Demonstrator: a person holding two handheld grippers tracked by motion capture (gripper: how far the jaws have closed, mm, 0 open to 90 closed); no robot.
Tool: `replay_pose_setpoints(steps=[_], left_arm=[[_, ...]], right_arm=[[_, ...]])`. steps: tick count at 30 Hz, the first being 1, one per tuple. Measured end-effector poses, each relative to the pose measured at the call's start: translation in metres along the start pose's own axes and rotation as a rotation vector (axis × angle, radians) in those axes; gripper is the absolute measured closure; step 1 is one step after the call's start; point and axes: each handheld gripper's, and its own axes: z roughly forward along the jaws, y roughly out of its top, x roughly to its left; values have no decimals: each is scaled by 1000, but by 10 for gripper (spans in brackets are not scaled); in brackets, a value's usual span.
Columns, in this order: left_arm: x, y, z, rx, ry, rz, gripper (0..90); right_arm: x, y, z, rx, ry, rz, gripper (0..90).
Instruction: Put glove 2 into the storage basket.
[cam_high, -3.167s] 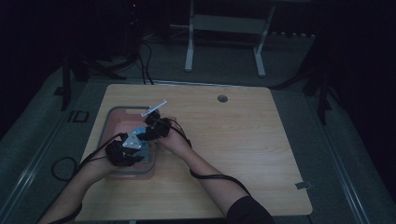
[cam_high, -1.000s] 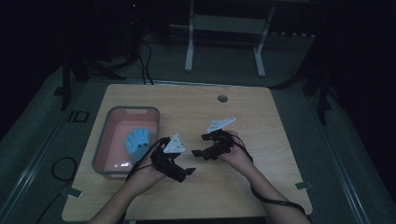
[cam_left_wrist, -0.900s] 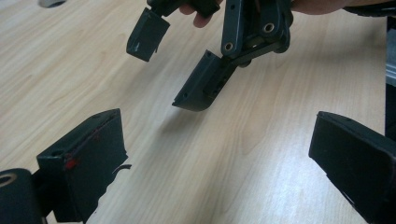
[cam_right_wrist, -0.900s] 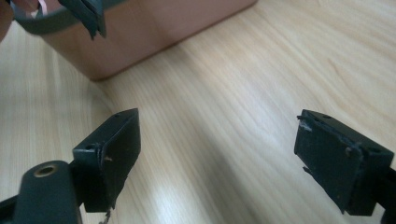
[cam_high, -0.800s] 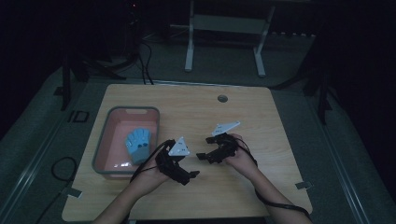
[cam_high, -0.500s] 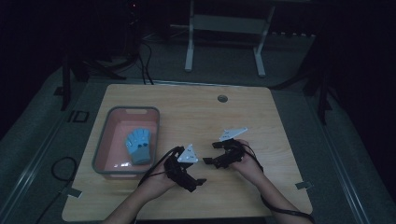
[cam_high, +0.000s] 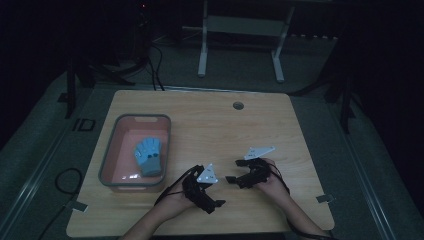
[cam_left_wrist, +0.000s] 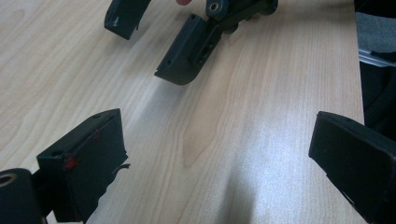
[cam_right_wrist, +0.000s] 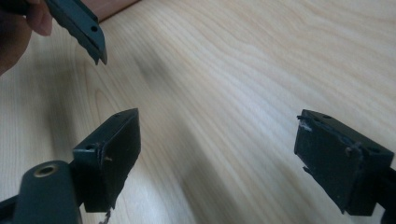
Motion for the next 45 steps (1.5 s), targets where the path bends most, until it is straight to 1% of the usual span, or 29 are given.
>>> replay_pose_setpoints(steps=[6,13,17,18,19,23,25,28,31,33,35,37,39,41,42,44,45], left_arm=[[-3,-6,7,1,-3,4,42],[-7,-11,14,10,-8,18,42],[-8,-13,16,17,4,28,42],[-8,-14,17,21,8,33,41],[-8,-15,17,22,10,37,41],[-8,-18,18,11,14,24,41],[-7,-19,18,12,20,26,41],[-8,-22,19,11,14,26,42],[-8,-23,20,5,17,32,42],[-8,-24,19,7,24,40,41],[-8,-24,19,6,26,38,42],[-9,-25,18,-7,32,28,41],[-9,-25,18,-11,33,25,41],[-8,-26,17,-10,42,26,41],[-8,-27,17,-21,47,26,41],[-9,-28,16,-19,53,33,41],[-9,-28,16,-19,53,33,42]], right_arm=[[0,-11,-7,-4,-5,2,145],[-2,-21,-16,-7,-19,20,144],[-1,-25,-20,-15,-37,17,144],[-1,-27,-23,-16,-53,10,143],[-1,-29,-24,-13,-56,9,142],[-3,-35,-30,-12,-55,22,140],[-3,-39,-33,-22,-63,27,139],[-4,-44,-38,-29,-68,34,138],[-5,-50,-41,-38,-67,39,136],[-4,-52,-43,-52,-79,29,129],[-4,-53,-44,-56,-79,27,126],[-3,-55,-47,-72,-96,22,125],[-3,-56,-48,-75,-95,25,124],[-3,-58,-51,-80,-105,29,123],[-3,-60,-53,-87,-117,27,123],[-4,-61,-56,-88,-144,17,122],[-4,-61,-56,-88,-144,17,122]])
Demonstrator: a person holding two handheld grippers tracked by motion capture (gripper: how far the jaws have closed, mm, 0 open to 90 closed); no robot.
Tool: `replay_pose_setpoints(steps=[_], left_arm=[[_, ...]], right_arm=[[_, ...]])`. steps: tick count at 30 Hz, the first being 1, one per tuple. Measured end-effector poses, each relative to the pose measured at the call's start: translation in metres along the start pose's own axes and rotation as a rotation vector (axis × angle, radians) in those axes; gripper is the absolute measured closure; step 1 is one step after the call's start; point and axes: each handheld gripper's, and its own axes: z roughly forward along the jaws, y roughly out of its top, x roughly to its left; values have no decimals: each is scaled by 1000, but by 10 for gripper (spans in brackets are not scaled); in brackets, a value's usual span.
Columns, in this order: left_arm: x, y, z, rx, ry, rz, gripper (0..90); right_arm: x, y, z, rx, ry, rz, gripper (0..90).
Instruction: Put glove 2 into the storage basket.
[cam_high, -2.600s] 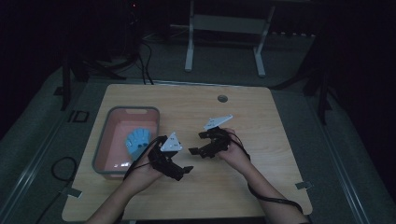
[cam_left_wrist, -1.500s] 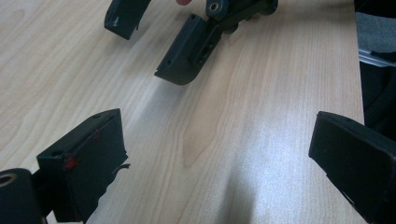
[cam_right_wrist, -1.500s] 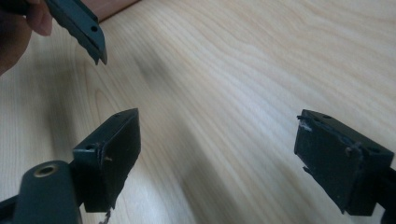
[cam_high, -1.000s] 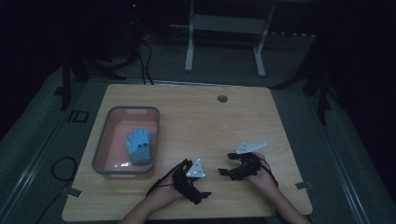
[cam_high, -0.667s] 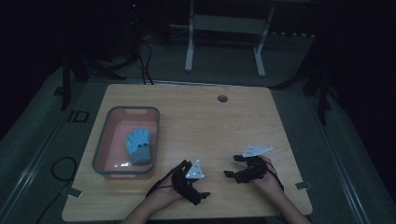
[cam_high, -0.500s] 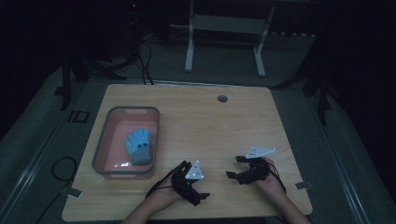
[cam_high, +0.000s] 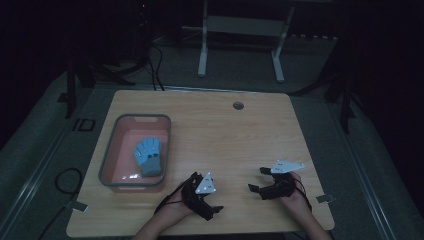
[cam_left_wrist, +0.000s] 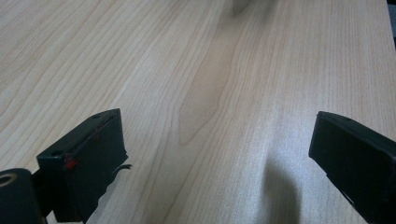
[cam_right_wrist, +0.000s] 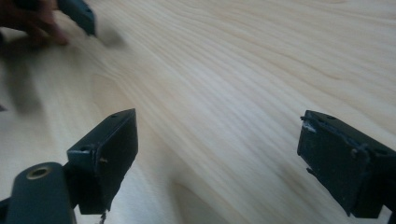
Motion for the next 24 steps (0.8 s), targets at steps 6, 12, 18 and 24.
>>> replay_pose_setpoints(steps=[6,12,18,24], left_arm=[[1,-5,-7,-28,10,-41,42],[4,-10,-12,-38,31,-60,42],[6,-12,-12,-40,42,-64,42],[7,-12,-12,-47,48,-68,41]], right_arm=[[-6,-2,-3,-15,-15,16,121],[-5,-2,-1,-12,-25,-3,122],[-7,-3,-2,-30,-31,-1,121],[-6,-2,-3,-34,-39,-8,122]])
